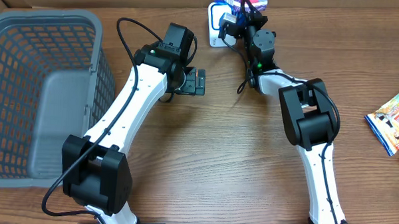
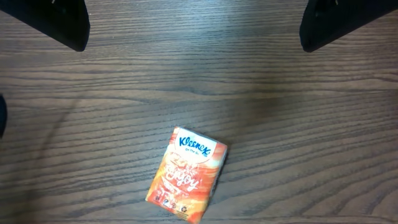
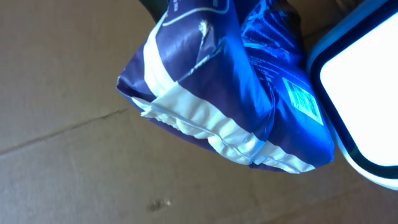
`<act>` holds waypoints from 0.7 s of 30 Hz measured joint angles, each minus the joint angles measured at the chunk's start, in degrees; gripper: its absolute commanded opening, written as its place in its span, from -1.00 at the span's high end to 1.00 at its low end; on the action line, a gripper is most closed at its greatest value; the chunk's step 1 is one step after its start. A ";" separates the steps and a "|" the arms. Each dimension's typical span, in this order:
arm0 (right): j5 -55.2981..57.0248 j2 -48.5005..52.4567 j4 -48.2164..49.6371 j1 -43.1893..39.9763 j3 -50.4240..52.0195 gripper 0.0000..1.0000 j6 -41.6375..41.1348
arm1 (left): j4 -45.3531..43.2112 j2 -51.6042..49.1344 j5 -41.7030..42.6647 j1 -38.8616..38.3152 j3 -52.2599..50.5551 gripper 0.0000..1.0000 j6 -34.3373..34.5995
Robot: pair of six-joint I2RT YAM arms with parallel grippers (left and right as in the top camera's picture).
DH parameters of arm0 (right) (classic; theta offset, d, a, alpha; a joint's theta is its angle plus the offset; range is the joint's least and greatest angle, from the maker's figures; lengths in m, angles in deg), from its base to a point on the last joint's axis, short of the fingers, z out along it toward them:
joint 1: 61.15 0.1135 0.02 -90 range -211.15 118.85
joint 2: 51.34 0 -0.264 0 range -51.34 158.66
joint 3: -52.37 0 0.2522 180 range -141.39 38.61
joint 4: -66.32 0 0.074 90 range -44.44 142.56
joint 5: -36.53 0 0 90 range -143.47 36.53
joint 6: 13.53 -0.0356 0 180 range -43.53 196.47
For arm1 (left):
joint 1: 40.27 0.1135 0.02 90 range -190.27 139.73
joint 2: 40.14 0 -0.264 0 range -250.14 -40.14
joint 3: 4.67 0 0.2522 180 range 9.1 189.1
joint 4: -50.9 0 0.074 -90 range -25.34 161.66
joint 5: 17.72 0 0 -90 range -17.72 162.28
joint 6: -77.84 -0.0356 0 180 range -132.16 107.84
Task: Scan the item barcode
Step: 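Hold the pouch's barcode against the scanner window, turning it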
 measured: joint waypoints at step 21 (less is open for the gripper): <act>7.34 -0.48 -8.72 2.54 -0.11 0.92 0.20 | -0.26 0.00 -0.02 0.00 0.00 -0.99 0.00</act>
